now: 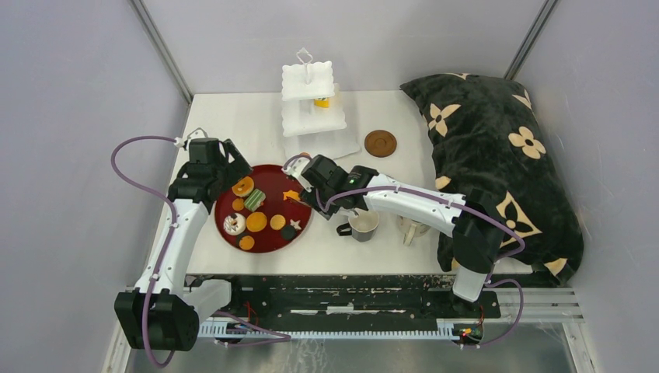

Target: Serve the afternoon tea

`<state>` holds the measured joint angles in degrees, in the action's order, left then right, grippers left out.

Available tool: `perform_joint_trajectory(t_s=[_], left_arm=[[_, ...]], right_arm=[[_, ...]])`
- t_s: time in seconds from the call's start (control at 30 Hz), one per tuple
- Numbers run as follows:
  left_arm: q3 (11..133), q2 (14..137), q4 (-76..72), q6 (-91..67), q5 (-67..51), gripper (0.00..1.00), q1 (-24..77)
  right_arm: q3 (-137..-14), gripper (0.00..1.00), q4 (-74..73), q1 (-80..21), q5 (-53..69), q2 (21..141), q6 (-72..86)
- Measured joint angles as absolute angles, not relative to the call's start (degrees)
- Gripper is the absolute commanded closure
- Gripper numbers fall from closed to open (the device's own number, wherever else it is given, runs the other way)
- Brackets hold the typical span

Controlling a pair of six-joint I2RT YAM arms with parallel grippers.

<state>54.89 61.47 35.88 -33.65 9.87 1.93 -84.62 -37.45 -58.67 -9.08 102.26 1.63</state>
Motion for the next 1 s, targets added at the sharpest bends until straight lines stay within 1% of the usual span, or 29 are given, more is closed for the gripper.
perform_joint_trajectory(t_s=[0.47,0.6,0.73,1.0], left_arm=[[54.89,61.47,35.88,-33.63,9.89,0.00,1.93],[54.89,61.47,35.88,-33.65,9.89,0.00,1.93],[54.89,61.47,35.88,-33.63,9.89,0.00,1.93],[54.89,61.45,35.88,-33.65,9.91,0.00,1.93]], right_arm=[[-84.64,0.50,-36.01,-58.67,-7.60,105.30,1.65],[-84.64,0.58,-35.70,-58.67,-7.60,105.30,1.65],[-84.64,0.69,-35.57,-58.67,-7.60,105.30,1.65],[-84.64,0.80,-35.59,-58.67,-7.68,104.73,1.67]])
